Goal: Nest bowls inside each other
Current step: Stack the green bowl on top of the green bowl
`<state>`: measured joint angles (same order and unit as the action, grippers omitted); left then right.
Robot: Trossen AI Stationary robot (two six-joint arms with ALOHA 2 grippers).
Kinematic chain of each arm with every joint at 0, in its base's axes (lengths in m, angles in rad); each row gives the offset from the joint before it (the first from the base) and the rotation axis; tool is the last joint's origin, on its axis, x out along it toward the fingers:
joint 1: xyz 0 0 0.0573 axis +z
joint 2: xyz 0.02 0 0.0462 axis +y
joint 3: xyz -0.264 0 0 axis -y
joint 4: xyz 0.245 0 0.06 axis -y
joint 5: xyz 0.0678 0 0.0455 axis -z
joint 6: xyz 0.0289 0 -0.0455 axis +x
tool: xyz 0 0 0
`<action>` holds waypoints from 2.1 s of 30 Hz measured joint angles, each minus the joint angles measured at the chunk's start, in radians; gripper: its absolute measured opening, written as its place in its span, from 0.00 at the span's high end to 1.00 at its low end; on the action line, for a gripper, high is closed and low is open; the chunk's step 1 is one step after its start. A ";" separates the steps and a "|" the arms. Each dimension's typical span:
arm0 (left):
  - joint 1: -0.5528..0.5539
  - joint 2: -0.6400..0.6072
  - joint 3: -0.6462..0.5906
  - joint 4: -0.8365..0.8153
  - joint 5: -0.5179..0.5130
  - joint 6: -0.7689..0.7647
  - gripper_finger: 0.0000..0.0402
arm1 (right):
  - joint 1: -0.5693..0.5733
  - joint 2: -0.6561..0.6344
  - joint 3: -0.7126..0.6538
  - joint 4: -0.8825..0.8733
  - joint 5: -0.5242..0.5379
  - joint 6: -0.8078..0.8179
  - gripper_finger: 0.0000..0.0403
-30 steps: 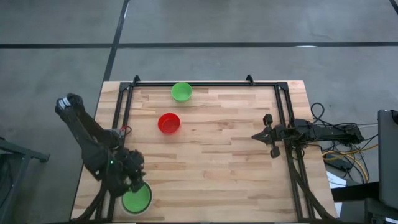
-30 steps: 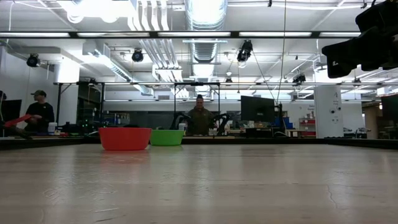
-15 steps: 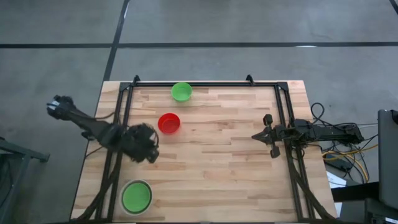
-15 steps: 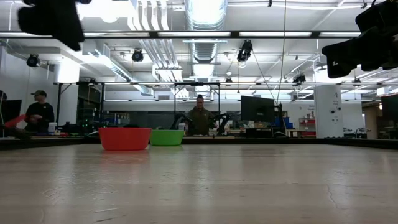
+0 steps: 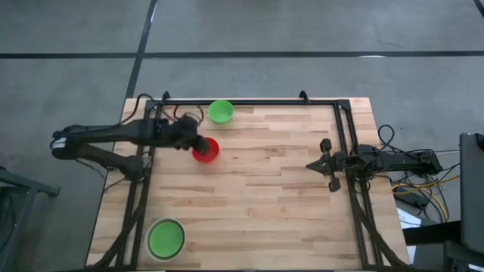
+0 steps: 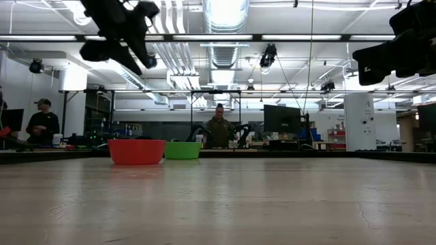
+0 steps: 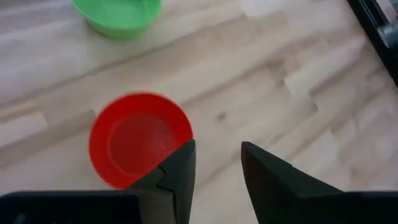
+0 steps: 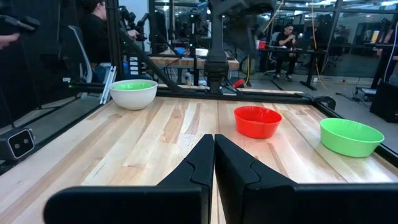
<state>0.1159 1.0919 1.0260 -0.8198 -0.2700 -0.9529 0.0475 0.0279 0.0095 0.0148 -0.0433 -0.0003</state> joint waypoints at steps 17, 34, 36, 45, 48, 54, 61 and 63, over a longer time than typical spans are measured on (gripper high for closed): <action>0.455 0.176 0.000 0.143 0.321 0.291 0.67 | 0.000 0.000 0.000 0.000 0.000 0.000 0.98; 0.634 0.361 0.000 0.250 0.462 0.210 0.67 | 0.000 0.000 0.000 0.000 0.000 0.000 0.98; 0.641 0.381 0.005 0.264 0.460 0.162 0.67 | 0.000 0.000 0.000 0.000 0.000 0.000 0.98; 0.648 0.493 0.095 0.263 0.417 0.063 0.67 | 0.000 0.000 0.000 0.000 0.000 0.000 0.98; 0.648 0.525 0.135 0.177 0.409 0.023 0.67 | 0.000 0.000 0.000 0.000 0.000 0.000 0.98; 0.648 0.548 0.194 0.059 0.350 -0.013 0.67 | 0.000 0.000 0.000 0.000 0.000 0.000 0.98; 0.661 0.555 0.200 0.066 0.313 -0.091 0.67 | 0.000 0.000 0.000 0.000 0.000 0.000 0.98; 0.665 0.569 0.199 0.074 0.314 -0.094 0.67 | 0.000 0.000 0.000 0.000 0.000 0.000 0.98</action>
<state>0.7810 1.6609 1.2251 -0.7455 0.0437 -1.0468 0.0478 0.0278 0.0093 0.0147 -0.0433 -0.0002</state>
